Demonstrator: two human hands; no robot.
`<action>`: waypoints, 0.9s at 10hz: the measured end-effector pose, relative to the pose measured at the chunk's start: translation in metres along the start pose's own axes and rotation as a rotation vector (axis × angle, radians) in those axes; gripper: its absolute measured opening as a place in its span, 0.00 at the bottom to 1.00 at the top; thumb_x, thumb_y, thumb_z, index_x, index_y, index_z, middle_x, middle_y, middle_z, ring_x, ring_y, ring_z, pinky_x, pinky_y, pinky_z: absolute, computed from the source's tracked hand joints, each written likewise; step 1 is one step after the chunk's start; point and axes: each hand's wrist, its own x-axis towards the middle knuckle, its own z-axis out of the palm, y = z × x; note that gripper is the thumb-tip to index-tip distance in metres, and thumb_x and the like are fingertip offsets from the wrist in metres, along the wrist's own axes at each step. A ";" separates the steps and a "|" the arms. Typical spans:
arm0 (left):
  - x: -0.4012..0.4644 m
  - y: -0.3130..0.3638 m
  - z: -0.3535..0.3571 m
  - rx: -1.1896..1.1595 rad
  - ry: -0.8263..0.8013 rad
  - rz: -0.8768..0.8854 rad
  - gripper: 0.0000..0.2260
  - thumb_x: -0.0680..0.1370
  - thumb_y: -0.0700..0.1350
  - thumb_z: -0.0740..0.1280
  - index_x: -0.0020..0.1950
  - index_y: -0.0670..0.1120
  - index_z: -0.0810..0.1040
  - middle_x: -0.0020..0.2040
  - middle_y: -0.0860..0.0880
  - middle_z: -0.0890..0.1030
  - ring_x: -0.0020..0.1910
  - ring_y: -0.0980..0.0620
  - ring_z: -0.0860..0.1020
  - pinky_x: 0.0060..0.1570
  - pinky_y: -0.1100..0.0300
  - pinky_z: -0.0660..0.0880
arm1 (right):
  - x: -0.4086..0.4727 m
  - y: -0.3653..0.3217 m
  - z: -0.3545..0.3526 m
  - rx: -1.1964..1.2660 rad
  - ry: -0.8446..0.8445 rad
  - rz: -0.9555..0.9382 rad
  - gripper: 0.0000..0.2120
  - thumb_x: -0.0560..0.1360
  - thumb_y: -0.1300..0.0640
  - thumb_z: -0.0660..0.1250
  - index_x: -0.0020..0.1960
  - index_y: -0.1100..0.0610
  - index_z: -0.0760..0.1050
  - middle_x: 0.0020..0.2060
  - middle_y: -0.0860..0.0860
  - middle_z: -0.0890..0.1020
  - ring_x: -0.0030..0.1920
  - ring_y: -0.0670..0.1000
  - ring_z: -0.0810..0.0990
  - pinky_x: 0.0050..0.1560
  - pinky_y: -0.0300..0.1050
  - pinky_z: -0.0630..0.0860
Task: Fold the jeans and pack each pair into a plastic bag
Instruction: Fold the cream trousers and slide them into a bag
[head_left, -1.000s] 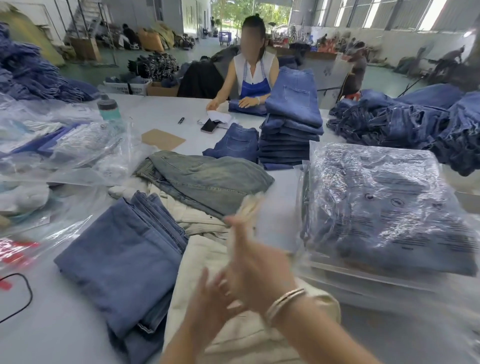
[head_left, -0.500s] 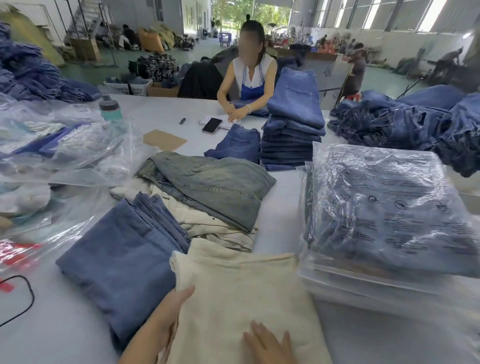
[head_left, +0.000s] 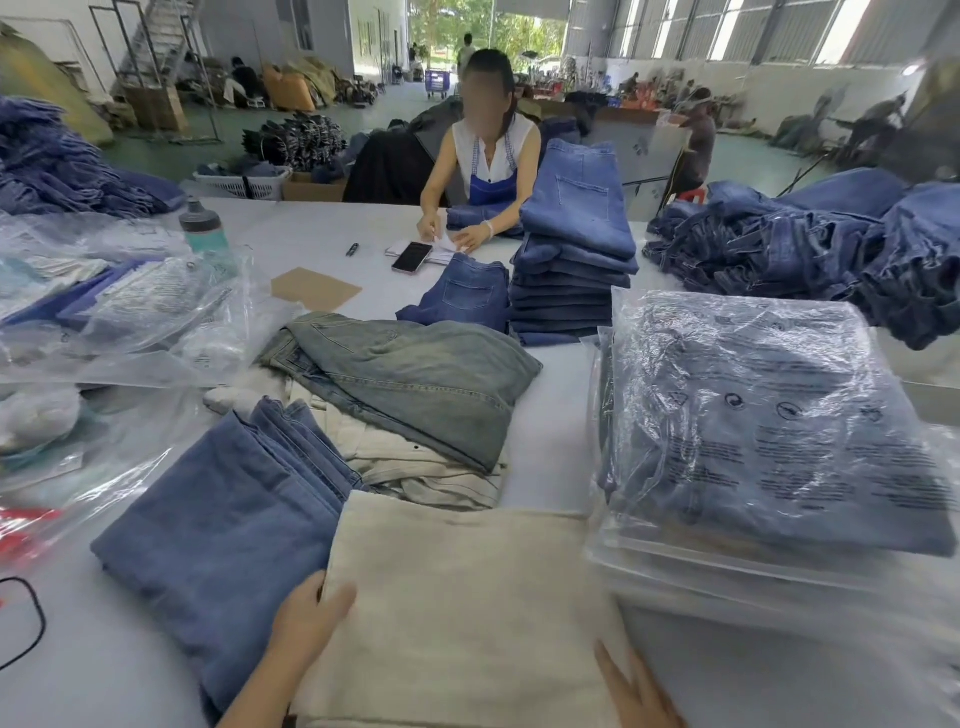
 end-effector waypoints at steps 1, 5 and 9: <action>-0.003 -0.008 0.007 0.068 0.023 -0.018 0.16 0.74 0.52 0.64 0.56 0.43 0.76 0.58 0.41 0.79 0.58 0.41 0.76 0.46 0.56 0.66 | -0.021 0.050 -0.012 0.395 0.033 0.330 0.19 0.82 0.64 0.43 0.70 0.56 0.63 0.65 0.53 0.74 0.57 0.41 0.78 0.62 0.25 0.62; -0.030 -0.032 0.047 -0.049 0.151 -0.062 0.08 0.79 0.44 0.64 0.54 0.42 0.77 0.54 0.38 0.80 0.55 0.39 0.77 0.46 0.54 0.67 | -0.026 0.051 -0.042 0.898 -0.086 1.127 0.12 0.70 0.74 0.59 0.47 0.66 0.77 0.32 0.60 0.79 0.28 0.54 0.76 0.27 0.39 0.71; -0.022 -0.023 0.071 0.300 0.453 0.090 0.25 0.74 0.39 0.63 0.72 0.37 0.68 0.56 0.33 0.74 0.50 0.32 0.73 0.45 0.37 0.73 | -0.006 0.039 -0.044 0.461 -0.051 1.089 0.07 0.73 0.60 0.71 0.40 0.65 0.79 0.42 0.59 0.83 0.43 0.54 0.77 0.48 0.44 0.67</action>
